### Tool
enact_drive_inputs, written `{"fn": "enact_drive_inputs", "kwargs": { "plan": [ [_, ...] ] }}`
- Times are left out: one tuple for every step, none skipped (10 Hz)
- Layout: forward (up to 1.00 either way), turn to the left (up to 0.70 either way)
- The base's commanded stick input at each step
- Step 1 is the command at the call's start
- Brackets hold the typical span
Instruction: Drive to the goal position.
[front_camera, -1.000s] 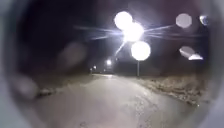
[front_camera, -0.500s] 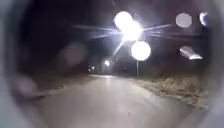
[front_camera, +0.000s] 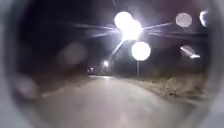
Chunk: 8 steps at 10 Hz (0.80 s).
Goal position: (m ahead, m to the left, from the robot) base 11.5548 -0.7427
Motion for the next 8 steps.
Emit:
{"fn": "enact_drive_inputs", "kwargs": {
  "plan": [
    [1.00, 0.07],
    [1.00, 0.10],
    [1.00, 0.10],
    [1.00, 0.09],
    [1.00, 0.09],
    [1.00, 0.13],
    [1.00, 0.14],
    [1.00, 0.06]
  ]
}}
